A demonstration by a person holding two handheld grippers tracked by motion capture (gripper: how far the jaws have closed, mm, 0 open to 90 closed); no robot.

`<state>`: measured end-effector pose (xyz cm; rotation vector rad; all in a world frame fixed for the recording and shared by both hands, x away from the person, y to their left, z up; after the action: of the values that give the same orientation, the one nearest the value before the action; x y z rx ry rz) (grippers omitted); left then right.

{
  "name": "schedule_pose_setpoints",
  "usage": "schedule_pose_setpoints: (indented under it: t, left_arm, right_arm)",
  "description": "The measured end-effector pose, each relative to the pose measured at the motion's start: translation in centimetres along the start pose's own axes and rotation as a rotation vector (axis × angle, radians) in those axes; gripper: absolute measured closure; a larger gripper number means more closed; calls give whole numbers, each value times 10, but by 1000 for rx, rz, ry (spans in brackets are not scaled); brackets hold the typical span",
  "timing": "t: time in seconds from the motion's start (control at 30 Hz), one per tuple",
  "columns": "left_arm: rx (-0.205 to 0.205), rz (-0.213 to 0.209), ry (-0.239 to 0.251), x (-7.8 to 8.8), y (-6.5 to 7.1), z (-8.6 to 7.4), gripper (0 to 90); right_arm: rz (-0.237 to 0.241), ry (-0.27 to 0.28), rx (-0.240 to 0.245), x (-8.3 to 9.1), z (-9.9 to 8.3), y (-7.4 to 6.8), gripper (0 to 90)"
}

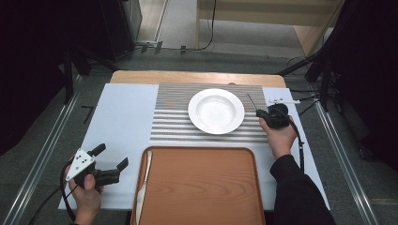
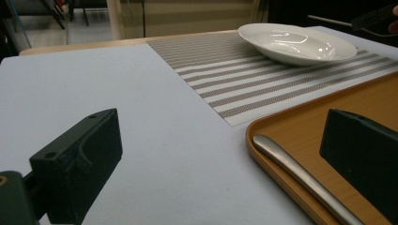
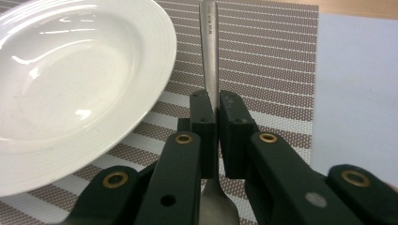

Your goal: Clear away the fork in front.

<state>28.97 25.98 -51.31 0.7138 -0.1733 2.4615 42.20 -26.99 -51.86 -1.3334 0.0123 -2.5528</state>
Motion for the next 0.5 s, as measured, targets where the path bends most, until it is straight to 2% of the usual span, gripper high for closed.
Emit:
schedule_pose_setpoints:
  t: [0.1,0.5]
  left_arm:
    - [-25,9,-8,0,3,1,0]
    - [-20,-39,13,6,21,20,0]
  right_arm:
    - [10,14,8,4,-3,-3,842]
    - [48,73,20,20,-13,-11,842]
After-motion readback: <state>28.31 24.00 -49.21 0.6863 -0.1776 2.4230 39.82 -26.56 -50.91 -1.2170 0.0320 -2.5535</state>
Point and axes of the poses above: each handheld gripper's, and its own axes: x roughly backward along the jaws, z roughly out of its top, y roughly to its right, the point moved 6 cm from there along -x, roughly forward along the jaws, and after that the axes turned 14 degrees about -y, right-handed, at the moved point
